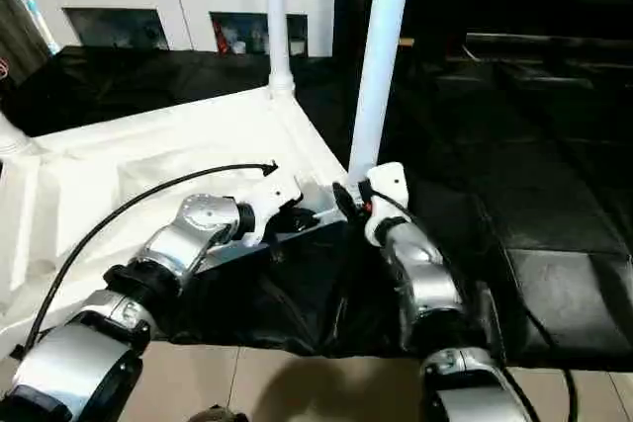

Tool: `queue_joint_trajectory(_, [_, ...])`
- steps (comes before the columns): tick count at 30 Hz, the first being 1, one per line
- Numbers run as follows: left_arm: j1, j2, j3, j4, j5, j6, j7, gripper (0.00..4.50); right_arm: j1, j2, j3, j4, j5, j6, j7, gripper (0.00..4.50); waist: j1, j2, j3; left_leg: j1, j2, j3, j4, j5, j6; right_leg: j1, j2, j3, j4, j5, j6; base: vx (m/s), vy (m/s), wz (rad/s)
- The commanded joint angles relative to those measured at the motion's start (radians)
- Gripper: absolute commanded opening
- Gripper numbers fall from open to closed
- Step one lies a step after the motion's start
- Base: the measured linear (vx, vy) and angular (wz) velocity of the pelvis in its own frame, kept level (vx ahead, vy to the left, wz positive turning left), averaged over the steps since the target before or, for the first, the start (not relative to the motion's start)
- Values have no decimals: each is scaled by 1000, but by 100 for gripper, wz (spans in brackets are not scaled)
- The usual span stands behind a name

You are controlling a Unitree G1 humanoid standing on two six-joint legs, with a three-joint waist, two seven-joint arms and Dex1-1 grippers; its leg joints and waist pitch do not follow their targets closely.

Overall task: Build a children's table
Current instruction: Rotate leg to tighten

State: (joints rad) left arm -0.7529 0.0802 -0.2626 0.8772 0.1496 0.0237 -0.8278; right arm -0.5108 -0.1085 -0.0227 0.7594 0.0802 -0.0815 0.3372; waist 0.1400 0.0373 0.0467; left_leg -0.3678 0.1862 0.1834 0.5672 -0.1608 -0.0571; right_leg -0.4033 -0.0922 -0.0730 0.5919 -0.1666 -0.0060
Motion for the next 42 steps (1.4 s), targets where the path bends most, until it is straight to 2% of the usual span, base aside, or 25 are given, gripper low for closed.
queue_joint_trajectory(1, [4,-45,-43,-48,-12,-43,-54,0,7,47,27,39,29,28,60,344,-3,-5,-62,9,38,-19,-69,-320,28,46,-63,40,-83,-311,-177,0,0,0])
queue_joint_trajectory(2, [6,-33,-44,-51,-13,-48,-67,0,8,37,27,33,30,29,74,353,-3,-3,-62,8,38,-19,-69,-322,31,46,-63,40,-83,-301,-181,0,0,0])
queue_joint_trajectory(6, [16,0,-52,-65,-27,-82,-132,0,17,-1,41,6,31,31,142,379,0,-5,-65,6,40,-17,-67,-290,43,51,-62,40,-75,-237,-200,0,0,0])
queue_joint_trajectory(8, [24,29,-54,-79,-36,-90,-188,0,38,-40,65,-33,44,39,260,379,6,-5,-66,6,40,-15,-63,-279,56,53,-61,38,-71,-207,-214,0,0,0])
queue_joint_trajectory(10, [30,56,-57,-88,-41,-101,-242,0,63,-83,96,-77,50,38,383,379,9,-5,-64,2,43,-15,-63,-271,66,55,-61,37,-70,-201,-213,0,0,0])
queue_joint_trajectory(12, [30,66,-57,-88,-44,-109,-262,0,79,-105,119,-100,48,27,440,379,9,-4,-62,3,43,-14,-63,-284,68,53,-61,37,-73,-226,-211,0,0,0])
queue_joint_trajectory(13, [30,82,-54,-87,-50,-124,-294,0,105,-140,150,-143,57,22,539,379,9,-7,-60,5,44,-14,-66,-305,62,52,-64,38,-79,-275,-204,0,0,0])
queue_joint_trajectory(17, [24,112,-51,-83,-68,-145,-368,0,153,-203,199,-240,104,45,722,379,15,-9,-59,7,47,-16,-68,-321,62,51,-65,39,-83,-322,-190,0,0,0])
queue_joint_trajectory(20, [17,133,-53,-80,-74,-154,-410,0,177,-243,226,-297,128,65,825,379,24,-11,-60,7,49,-16,-67,-310,70,49,-65,41,-81,-315,-194,0,0,0])
queue_joint_trajectory(22, [12,145,-56,-76,-74,-164,-427,0,189,-267,241,-331,138,89,882,356,29,-12,-60,7,50,-15,-66,-303,66,47,-67,41,-80,-318,-196,0,0,0])
queue_joint_trajectory(24, [7,153,-58,-69,-76,-173,-453,0,200,-294,265,-362,141,112,938,356,33,-12,-61,7,49,-16,-65,-292,68,49,-66,41,-79,-314,-195,0,0,0])
queue_joint_trajectory(27, [3,157,-59,-64,-74,-181,-479,0,203,-320,291,-378,126,114,982,327,39,-12,-62,7,50,-16,-64,-284,69,47,-68,42,-77,-301,-199,0,0,0])
queue_joint_trajectory(33, [-3,160,-58,-52,-74,-190,-488,0,190,-317,292,-378,117,120,987,284,45,-15,-61,8,50,-16,-64,-283,60,46,-69,41,-78,-322,-193,0,0,0])
queue_joint_trajectory(38, [-1,157,-50,-49,-80,-188,-481,0,196,-308,289,-391,125,139,984,273,46,-16,-62,6,49,-16,-63,-273,61,47,-69,41,-77,-319,-190,0,0,0])
queue_joint_trajectory(41, [4,150,-41,-52,-81,-176,-458,0,207,-283,265,-388,139,144,946,272,49,-17,-62,7,49,-16,-62,-270,61,46,-69,41,-77,-328,-185,0,0,0])
queue_joint_trajectory(42, [1,138,-30,-47,-80,-155,-415,0,209,-245,231,-370,146,153,869,272,50,-15,-62,7,50,-16,-63,-268,60,45,-70,42,-77,-325,-186,0,0,0])
